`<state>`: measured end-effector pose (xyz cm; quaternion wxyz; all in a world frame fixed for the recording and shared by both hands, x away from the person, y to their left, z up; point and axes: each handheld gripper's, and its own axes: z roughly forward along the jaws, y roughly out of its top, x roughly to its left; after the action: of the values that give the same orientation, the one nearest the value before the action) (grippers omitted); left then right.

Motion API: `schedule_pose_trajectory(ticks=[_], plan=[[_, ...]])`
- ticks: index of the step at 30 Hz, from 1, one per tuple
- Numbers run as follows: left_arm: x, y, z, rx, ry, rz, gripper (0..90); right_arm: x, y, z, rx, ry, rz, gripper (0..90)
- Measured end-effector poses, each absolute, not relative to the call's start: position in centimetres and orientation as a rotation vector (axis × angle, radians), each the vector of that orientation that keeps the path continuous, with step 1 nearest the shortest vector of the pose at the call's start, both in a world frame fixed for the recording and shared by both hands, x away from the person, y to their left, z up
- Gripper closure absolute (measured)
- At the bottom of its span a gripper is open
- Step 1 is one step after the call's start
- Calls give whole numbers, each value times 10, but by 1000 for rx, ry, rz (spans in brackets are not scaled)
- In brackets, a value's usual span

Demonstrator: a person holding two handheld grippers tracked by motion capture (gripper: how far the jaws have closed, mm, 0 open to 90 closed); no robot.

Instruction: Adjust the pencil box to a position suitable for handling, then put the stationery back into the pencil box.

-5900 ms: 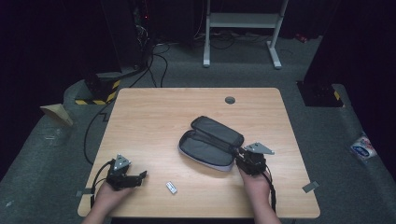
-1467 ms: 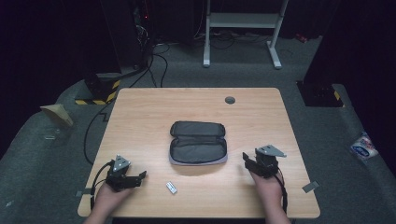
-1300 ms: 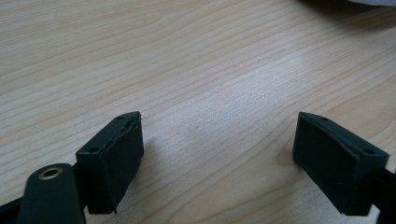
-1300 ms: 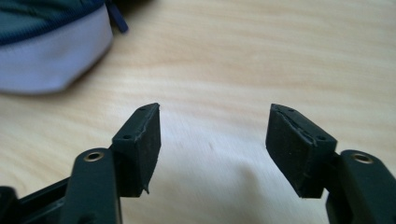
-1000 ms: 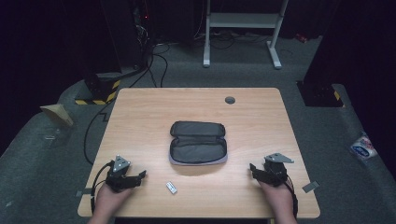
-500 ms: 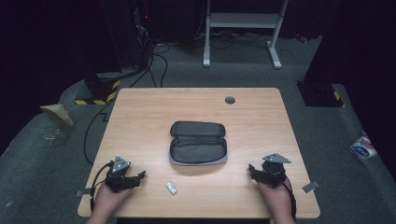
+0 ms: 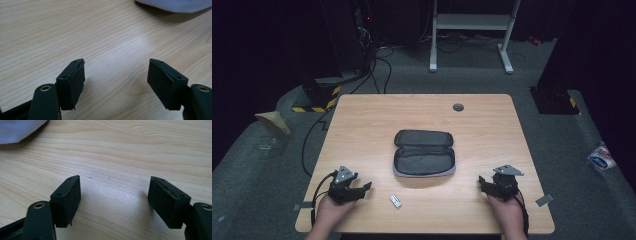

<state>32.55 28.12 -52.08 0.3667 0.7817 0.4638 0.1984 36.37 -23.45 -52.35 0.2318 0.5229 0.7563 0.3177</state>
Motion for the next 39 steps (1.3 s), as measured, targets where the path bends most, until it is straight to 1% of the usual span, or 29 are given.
schedule_pose_trajectory(ticks=[10,15,22,23,27,33,35,39], plan=[[322,265,-515,2006,1109,492,325,364,-234,-524,1439,2077,874,269],[320,257,-516,2006,1075,453,347,364,-235,-524,1438,2077,875,271],[314,247,-518,2038,1021,410,335,364,-234,-524,1442,2072,874,274],[313,245,-517,2041,1015,403,320,363,-234,-524,1446,2067,870,276],[307,238,-514,2088,965,448,289,363,-234,-524,1448,2066,870,277],[303,231,-517,2103,933,418,289,363,-234,-524,1447,2068,872,281],[301,227,-517,2129,903,442,289,364,-234,-524,1437,2073,873,282],[297,220,-517,2125,893,429,302,364,-234,-523,1436,2080,879,283]])
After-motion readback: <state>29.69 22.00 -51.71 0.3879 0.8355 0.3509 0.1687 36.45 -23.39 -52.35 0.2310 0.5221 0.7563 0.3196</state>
